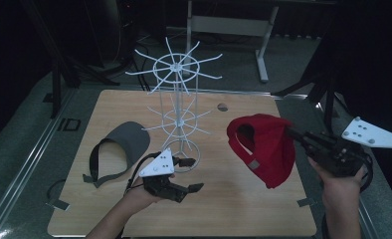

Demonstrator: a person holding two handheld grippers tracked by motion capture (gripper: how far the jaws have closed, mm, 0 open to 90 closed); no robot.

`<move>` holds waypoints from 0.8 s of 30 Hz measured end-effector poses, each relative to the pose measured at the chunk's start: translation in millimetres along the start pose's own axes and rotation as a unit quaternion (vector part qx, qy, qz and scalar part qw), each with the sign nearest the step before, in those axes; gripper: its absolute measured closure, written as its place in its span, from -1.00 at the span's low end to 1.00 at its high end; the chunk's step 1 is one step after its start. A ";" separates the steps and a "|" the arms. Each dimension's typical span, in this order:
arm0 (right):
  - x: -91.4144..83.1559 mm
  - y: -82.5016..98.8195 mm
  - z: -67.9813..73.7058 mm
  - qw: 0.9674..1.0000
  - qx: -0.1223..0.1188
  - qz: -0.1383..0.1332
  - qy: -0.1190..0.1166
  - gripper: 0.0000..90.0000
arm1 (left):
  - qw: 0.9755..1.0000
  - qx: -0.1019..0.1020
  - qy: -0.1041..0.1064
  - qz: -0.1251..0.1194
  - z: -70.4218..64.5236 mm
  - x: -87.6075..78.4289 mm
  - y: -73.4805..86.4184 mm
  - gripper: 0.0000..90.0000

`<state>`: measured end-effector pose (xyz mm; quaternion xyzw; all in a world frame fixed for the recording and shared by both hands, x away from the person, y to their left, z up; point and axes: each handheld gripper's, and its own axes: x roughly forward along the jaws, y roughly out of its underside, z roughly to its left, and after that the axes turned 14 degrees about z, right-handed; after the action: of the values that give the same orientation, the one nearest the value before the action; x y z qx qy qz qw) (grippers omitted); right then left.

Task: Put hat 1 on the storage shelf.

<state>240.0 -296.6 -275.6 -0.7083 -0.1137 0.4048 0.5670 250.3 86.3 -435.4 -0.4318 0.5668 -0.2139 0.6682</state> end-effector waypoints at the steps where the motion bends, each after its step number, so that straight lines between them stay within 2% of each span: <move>1: 1.0 -1.4 -1.4 1.000 0.001 0.000 0.002 0.97 | 1.000 0.003 -0.012 0.004 -2.0 2.9 3.9 -0.66; 3: 2.8 -4.0 -4.0 1.000 0.005 -0.001 0.006 0.97 | 1.000 0.000 -0.005 0.008 -2.6 6.5 11.7 -0.67; 8: 7.5 -12.3 -10.3 1.000 0.011 -0.001 0.012 0.97 | 1.000 -0.013 -0.007 0.005 -1.3 9.1 32.1 -0.68; 12: 9.5 -21.6 -14.3 1.000 0.014 -0.006 0.016 0.97 | 0.999 -0.031 -0.022 0.000 2.1 9.3 48.8 -0.68; 15: 9.8 -30.1 -17.5 1.000 0.015 -0.011 0.020 0.97 | 0.999 -0.035 -0.038 0.009 3.4 12.0 61.7 -0.68; 24: 8.8 -56.5 -23.1 0.999 0.017 -0.025 0.038 0.97 | 0.996 -0.065 -0.064 0.008 9.5 13.9 95.4 -0.68</move>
<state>278.8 -288.8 -228.2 -0.7105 -0.1029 0.3657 0.5924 243.5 129.8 -521.7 -0.4826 0.5394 -0.1433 0.6750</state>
